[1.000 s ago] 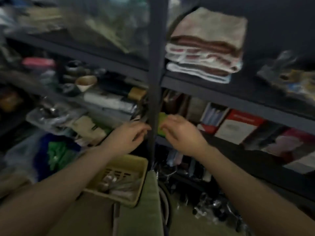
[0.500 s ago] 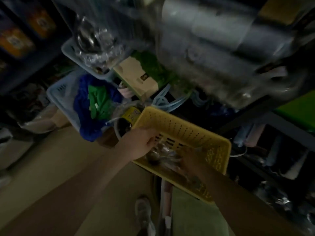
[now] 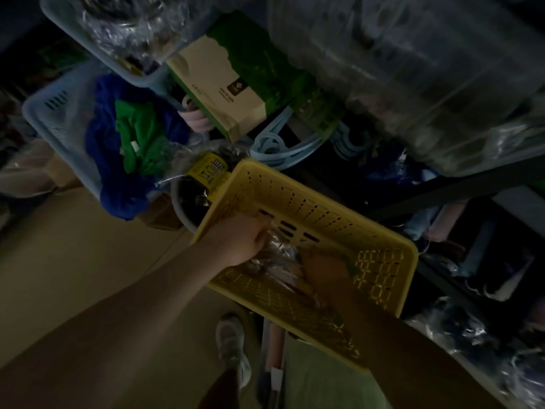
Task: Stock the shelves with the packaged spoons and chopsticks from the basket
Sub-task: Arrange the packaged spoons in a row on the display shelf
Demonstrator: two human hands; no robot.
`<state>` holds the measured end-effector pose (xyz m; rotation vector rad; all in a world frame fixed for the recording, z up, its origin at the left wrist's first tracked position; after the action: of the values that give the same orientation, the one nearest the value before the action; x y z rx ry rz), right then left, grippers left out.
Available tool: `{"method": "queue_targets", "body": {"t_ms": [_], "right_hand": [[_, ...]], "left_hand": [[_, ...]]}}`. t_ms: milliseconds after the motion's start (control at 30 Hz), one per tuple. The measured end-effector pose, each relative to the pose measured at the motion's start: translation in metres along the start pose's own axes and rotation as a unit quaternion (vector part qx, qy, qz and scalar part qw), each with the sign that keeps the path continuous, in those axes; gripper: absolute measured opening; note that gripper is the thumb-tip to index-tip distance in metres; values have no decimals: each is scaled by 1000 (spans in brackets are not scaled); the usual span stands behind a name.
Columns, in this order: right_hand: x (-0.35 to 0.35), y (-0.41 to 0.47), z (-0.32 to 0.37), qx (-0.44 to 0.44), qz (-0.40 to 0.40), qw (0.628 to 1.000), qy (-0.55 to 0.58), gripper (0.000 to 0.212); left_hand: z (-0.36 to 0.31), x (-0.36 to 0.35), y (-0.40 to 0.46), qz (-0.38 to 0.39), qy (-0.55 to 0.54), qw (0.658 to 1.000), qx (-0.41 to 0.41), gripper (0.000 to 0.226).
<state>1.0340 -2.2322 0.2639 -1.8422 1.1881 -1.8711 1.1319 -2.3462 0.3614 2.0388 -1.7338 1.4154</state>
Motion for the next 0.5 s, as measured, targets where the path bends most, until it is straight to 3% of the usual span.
{"method": "queue_targets", "body": {"t_ms": [100, 167, 267, 367, 500], "right_hand": [[21, -4, -7, -33, 3, 999, 35, 20], [41, -10, -23, -55, 36, 992, 107, 26], [63, -25, -52, -39, 91, 986, 135, 27], [76, -32, -80, -48, 46, 992, 104, 26], [81, -42, -91, -42, 2, 986, 163, 28]], "left_hand": [[1, 12, -8, -52, 25, 998, 17, 26], [0, 17, -13, -80, 33, 996, 20, 23], [-6, -12, -1, 32, 39, 998, -27, 22], [-9, -65, 23, 189, 128, 972, -59, 37], [-10, -96, 48, 228, 315, 916, -97, 54]]}}
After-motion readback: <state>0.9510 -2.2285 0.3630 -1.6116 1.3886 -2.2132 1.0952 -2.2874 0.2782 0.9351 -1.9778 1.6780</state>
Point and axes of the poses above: each hand's wrist, its own y-axis towards the middle knuckle, its own x-axis out of the back of the hand, z = x × y, the point moved 8 cm from there along y, towards the middle knuckle, and after that the axes turned 12 degrees about -x, right-handed, at the moved point
